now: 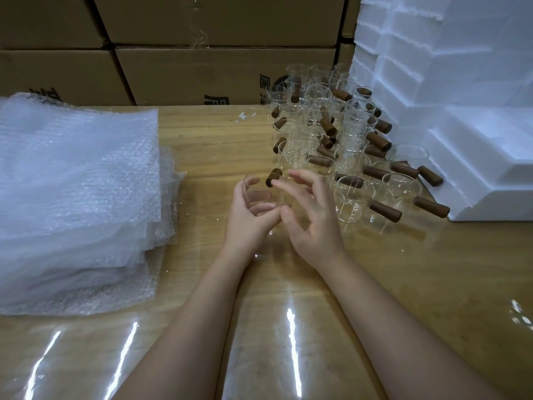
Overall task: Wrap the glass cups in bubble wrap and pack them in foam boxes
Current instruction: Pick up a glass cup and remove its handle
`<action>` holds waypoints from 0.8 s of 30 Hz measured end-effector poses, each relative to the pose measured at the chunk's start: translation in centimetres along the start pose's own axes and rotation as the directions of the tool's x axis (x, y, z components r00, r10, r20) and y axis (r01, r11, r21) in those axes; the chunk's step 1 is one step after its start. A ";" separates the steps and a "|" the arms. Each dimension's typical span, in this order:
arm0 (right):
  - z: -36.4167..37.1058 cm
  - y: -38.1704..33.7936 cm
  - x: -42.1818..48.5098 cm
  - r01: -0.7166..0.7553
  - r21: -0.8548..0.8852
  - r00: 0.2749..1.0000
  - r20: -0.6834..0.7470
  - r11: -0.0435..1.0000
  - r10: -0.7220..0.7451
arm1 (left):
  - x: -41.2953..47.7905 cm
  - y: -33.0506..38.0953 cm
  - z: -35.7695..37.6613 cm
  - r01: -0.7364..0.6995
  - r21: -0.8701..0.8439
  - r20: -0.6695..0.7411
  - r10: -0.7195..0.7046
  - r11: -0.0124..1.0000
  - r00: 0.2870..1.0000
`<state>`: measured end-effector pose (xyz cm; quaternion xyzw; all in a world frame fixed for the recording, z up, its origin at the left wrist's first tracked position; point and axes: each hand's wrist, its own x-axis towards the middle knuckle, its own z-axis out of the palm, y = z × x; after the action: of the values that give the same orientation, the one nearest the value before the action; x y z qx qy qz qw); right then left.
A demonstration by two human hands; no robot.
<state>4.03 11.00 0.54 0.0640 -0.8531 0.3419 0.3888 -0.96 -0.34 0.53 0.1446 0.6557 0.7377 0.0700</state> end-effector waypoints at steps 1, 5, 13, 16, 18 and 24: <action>0.1 0.0 0.0 0.017 -0.012 1.000 0.007 1.000 -0.017 | 0.0 -0.1 0.1 -0.007 0.028 0.008 0.006 1.000 1.000; 0.5 -0.2 -0.1 0.063 -0.047 0.995 0.081 0.997 -0.059 | 0.1 -0.6 0.0 -0.027 0.095 0.024 0.025 0.995 0.999; 0.7 -0.1 -0.1 0.022 -0.209 0.994 0.111 0.978 0.002 | -0.1 -0.9 0.2 -0.181 0.419 0.072 0.166 0.890 0.984; 0.7 0.2 0.0 -0.048 -0.279 0.993 0.094 0.959 0.077 | -0.2 -0.7 0.4 -0.221 0.386 0.084 0.205 0.896 0.975; 0.6 0.3 0.1 -0.075 -0.296 0.990 0.089 0.952 0.106 | -0.3 -0.6 0.5 -0.223 0.325 0.079 0.209 0.919 0.975; 0.7 0.1 0.0 -0.106 -0.266 0.987 0.087 0.958 0.133 | 0.0 -1.3 0.3 -0.233 0.233 0.058 0.226 0.944 0.972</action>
<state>3.55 10.67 0.21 -0.0216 -0.9121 0.2458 0.3275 -0.98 0.15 -0.70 0.2385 0.7171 0.6544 -0.0242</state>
